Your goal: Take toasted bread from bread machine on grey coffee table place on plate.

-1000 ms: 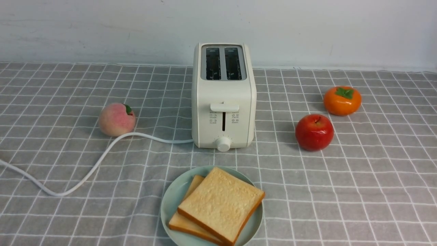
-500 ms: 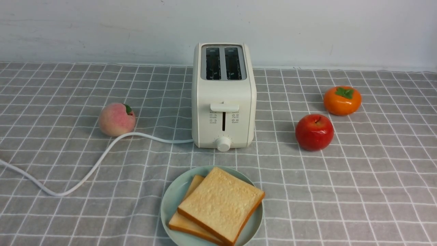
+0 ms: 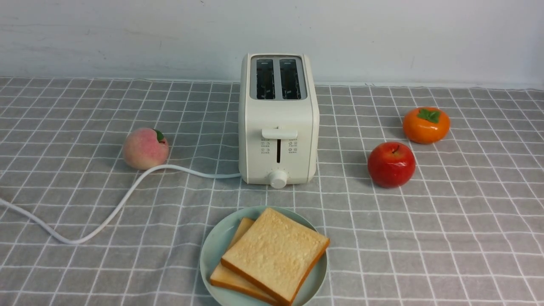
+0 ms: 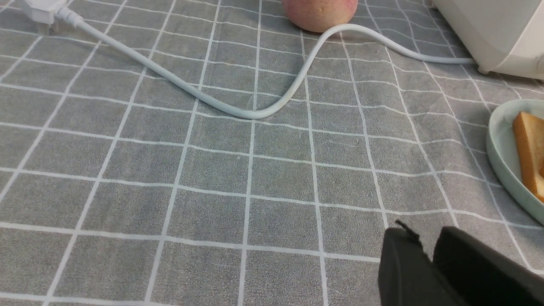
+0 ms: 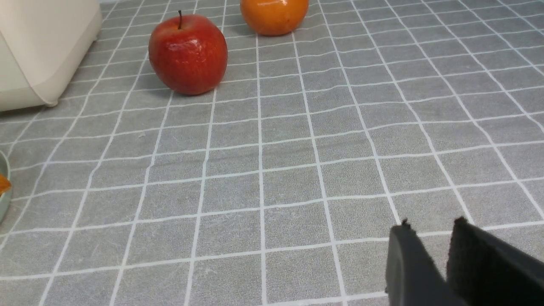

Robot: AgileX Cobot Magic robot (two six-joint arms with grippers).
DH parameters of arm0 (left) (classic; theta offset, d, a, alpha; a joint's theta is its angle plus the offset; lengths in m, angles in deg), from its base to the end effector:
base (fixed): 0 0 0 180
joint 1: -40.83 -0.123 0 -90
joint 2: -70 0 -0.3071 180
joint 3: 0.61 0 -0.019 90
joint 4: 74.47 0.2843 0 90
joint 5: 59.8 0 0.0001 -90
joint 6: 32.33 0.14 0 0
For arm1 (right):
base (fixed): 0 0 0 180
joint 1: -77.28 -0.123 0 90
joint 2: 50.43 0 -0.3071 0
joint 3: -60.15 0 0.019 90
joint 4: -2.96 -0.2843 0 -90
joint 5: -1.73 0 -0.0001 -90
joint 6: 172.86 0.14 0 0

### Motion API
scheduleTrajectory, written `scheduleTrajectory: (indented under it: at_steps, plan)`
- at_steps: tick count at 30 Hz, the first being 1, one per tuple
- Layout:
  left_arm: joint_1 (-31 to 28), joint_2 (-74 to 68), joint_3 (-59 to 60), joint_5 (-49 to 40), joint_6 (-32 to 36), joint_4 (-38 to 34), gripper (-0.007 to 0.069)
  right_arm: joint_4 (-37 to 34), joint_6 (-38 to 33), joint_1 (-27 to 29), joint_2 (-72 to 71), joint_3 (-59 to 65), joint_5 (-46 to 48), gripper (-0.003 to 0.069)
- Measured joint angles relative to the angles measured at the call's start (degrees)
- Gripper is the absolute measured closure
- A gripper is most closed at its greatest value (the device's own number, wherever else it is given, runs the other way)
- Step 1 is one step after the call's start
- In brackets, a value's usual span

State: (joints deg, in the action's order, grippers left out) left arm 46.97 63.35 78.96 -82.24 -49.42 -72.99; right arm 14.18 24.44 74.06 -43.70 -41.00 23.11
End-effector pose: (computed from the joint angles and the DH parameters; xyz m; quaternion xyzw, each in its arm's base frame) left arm 0.1095 -0.0104 0.1514 -0.0707 0.8093 -0.1067 0.5733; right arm 0.1112 -0.0037 0.1599 0.0465 0.8001 0.0240 0.5975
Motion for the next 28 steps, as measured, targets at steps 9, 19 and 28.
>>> scheduleTrajectory:
  at_steps: [9,19,28]
  plan:
    - [0.00,0.00,0.00,0.00,0.00,0.00,0.0513,0.00,0.00,0.00,0.00,0.00,0.00,0.0490]
    - [0.00,0.00,0.00,0.00,0.00,0.00,0.0504,0.00,0.05,0.00,0.00,0.00,0.02,0.0480]
    - [0.00,0.00,0.00,0.00,0.00,0.00,0.0496,0.00,0.05,0.00,0.00,0.00,0.02,0.0471]
